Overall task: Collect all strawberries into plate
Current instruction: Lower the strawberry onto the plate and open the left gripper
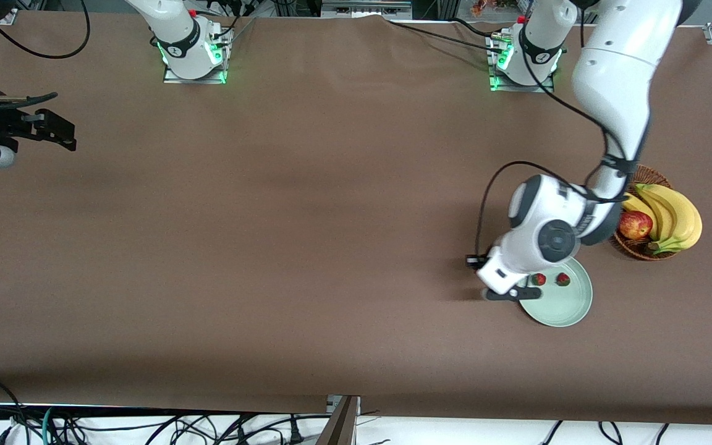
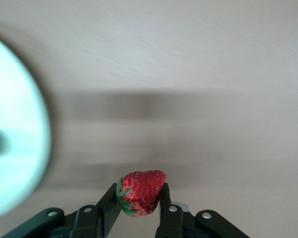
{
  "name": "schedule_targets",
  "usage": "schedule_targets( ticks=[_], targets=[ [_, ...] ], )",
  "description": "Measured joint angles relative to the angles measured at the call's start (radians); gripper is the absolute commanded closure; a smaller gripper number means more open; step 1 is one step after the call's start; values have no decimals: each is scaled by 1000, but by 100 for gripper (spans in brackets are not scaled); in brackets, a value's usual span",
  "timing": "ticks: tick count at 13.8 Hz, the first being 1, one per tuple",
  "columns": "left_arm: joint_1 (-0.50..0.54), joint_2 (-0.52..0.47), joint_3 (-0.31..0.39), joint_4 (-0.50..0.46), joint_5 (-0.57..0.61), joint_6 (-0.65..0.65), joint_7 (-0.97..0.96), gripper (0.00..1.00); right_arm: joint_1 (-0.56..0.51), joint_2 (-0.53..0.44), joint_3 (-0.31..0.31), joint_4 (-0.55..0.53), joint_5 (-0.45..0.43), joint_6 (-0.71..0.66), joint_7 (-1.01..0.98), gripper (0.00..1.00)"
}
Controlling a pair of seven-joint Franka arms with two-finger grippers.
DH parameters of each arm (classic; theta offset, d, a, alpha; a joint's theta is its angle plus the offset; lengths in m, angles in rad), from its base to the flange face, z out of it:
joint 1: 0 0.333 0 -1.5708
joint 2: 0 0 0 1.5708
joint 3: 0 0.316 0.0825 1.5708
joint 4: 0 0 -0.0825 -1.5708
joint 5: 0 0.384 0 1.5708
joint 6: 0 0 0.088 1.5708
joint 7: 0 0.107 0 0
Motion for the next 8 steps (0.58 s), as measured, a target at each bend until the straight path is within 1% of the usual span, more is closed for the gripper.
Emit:
schedule_targets(
  ticks=[4,6,8],
  targets=[
    [164,-9,4,0,1,-20,279,100,-2,0,-1,0,0,-5,-2,0],
    [221,-9,6,0,4,-27,342,100,-2,0,-5,0,0,-7,-3,0],
    [239,-9,14,0,35,-35,360,100,-3,1,-6,0,0,-7,-4,0]
  ],
)
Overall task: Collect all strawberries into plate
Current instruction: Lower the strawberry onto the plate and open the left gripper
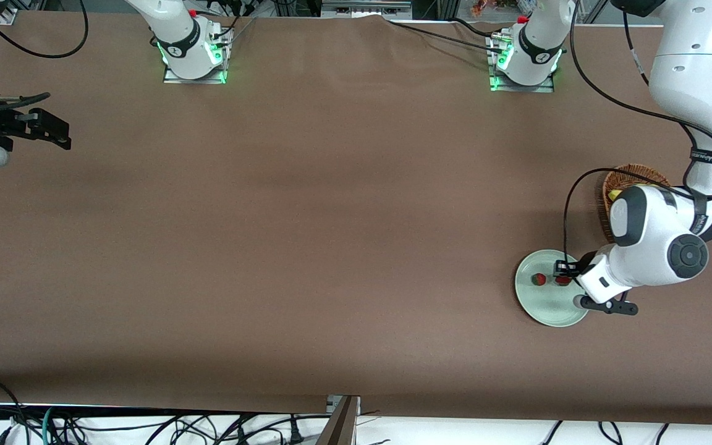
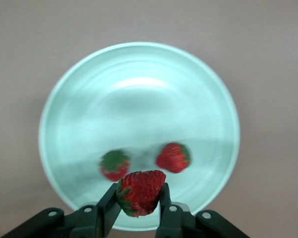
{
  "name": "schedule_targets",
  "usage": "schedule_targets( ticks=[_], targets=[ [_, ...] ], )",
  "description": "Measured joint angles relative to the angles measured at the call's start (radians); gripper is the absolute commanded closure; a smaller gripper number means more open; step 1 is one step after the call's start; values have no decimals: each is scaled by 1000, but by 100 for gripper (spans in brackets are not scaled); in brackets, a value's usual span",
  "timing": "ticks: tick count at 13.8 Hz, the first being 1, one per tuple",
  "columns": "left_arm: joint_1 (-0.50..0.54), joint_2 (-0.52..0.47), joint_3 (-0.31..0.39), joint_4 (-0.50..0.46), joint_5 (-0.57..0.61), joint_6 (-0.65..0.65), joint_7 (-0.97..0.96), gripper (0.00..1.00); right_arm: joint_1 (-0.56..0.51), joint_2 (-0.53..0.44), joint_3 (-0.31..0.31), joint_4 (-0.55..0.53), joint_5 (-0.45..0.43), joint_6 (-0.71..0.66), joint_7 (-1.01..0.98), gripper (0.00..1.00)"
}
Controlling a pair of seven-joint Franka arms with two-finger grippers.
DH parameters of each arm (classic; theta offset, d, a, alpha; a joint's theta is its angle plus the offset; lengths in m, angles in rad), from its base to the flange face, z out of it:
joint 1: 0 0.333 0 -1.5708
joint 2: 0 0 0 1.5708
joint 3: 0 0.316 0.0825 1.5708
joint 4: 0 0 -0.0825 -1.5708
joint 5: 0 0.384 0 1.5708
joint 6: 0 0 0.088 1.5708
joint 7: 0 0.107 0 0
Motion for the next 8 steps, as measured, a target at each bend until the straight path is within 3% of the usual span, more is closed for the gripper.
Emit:
schedule_targets(
  ticks=[4,5,6,7,8],
  targets=[
    [-11,0,0,6,11,-1,0,100,-1,3,0,0,0,0,-1,0],
    [-12,0,0,8,11,-1,0,94,-1,4,0,0,0,0,-1,0],
    [-12,0,0,8,11,-1,0,42,-1,5,0,0,0,0,-2,0],
    [-12,2,0,8,11,-1,1,0,-1,6,0,0,0,0,-2,0],
    [-12,3,1,8,11,-1,1,0,-1,6,0,0,0,0,-2,0]
  ],
)
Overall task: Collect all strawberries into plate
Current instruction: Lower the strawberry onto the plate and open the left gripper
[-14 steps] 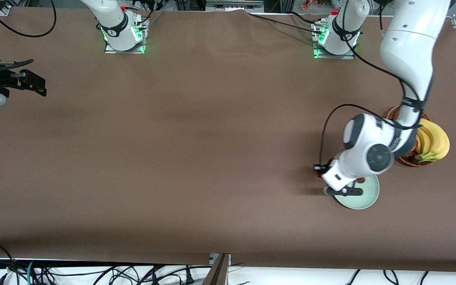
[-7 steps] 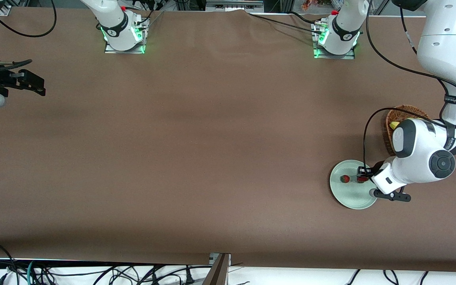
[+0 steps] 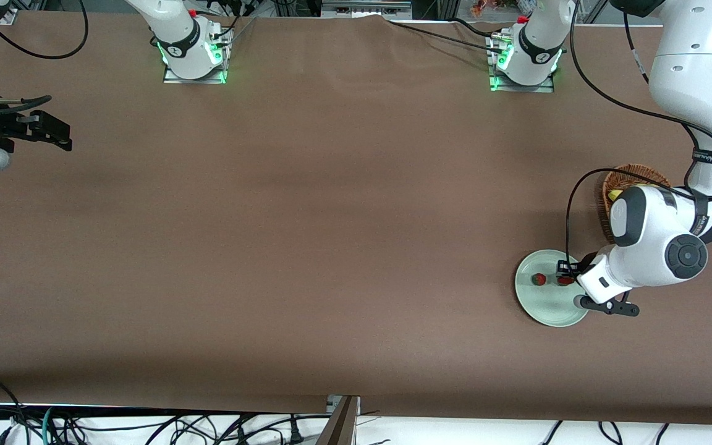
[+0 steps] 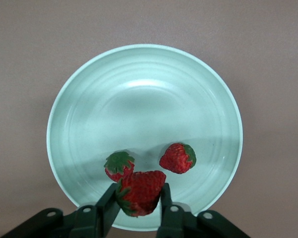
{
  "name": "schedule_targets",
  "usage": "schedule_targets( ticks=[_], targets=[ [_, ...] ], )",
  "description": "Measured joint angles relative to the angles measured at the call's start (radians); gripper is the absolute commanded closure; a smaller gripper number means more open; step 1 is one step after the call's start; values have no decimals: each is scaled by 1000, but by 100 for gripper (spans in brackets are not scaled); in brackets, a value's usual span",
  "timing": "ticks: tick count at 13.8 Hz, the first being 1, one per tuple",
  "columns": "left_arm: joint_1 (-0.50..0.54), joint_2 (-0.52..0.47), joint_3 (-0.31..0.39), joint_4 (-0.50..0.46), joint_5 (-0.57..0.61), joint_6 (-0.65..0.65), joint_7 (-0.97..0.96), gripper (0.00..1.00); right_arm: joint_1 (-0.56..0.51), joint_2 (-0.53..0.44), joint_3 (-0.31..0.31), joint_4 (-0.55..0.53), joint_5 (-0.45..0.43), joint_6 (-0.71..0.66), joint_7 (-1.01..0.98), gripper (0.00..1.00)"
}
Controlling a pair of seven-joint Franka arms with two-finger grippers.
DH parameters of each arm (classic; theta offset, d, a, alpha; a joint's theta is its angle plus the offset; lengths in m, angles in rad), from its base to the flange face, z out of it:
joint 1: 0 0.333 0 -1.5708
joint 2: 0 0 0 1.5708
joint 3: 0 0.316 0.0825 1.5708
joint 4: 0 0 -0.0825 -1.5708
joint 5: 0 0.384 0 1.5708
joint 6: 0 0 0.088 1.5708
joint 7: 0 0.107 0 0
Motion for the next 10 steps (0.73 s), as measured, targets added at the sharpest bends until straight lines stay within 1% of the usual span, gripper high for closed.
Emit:
schedule_targets(
  ticks=[4,6,8,10],
  targets=[
    [1,-1,0,13,0,0,0,0,0,0,4,1,0,0,0,0],
    [-1,-24,-9,28,0,-18,0,0,1,0,6,1,0,0,0,0],
    [-11,-84,-21,45,0,-89,0,0,2,0,9,2,0,0,0,0],
    [-30,-183,-30,56,0,-185,-2,0,2,1,10,3,0,0,0,0]
  ],
)
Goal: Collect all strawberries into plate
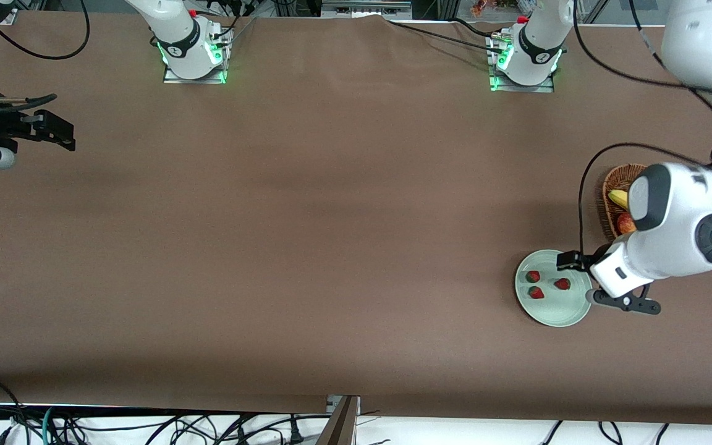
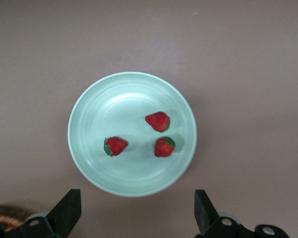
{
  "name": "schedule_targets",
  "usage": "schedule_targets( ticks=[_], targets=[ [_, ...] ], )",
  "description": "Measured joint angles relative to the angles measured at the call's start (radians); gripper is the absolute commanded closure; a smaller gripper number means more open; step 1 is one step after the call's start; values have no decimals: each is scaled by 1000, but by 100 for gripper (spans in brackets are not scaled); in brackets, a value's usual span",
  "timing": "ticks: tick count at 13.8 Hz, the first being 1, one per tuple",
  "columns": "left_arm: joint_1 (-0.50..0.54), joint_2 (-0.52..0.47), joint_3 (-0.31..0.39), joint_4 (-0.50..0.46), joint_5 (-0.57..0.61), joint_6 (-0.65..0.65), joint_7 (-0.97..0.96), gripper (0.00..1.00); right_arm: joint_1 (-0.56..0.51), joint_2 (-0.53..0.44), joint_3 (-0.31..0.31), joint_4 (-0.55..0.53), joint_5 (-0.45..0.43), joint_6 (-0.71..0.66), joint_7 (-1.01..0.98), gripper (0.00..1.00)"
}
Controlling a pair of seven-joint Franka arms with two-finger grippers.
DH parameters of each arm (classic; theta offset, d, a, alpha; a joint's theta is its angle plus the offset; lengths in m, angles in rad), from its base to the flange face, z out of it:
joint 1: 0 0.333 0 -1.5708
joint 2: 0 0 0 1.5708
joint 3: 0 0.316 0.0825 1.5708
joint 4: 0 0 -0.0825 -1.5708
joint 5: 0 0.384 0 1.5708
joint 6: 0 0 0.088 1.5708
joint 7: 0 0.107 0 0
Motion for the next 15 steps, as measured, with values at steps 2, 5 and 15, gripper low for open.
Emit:
schedule_targets(
  ticks=[2,5,15],
  targets=[
    [-16,-112,-2,4,0,-108,-3,0,0,1,0,1,0,0,0,0],
    [-21,-269,-8,5,0,-298,-9,0,0,7,0,3,0,0,0,0],
    [-104,-544,89,-65,-66,-434,-107,0,0,10,-1,7,0,0,0,0]
  ],
)
